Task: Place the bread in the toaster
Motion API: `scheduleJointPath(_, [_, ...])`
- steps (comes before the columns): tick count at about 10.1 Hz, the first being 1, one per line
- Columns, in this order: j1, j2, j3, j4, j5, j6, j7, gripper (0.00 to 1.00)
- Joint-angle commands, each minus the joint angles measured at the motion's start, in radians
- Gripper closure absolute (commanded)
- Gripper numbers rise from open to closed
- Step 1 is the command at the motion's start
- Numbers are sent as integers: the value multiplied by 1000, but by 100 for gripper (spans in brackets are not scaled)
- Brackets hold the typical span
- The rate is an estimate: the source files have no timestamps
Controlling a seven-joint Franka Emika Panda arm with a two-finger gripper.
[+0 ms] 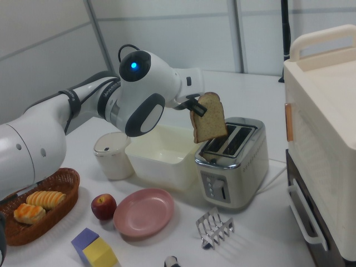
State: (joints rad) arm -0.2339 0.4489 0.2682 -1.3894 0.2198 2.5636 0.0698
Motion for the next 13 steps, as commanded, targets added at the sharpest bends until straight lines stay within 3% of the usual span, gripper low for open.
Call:
scheduleJointPath(1, [-1,1,2,-7,26,15,-33,100])
scheduleJointPath(11, [-10,19,-17,-11,32,15,-34,100])
scheduleJointPath(13, [-22,22,-17,-11,71,15,-33,100])
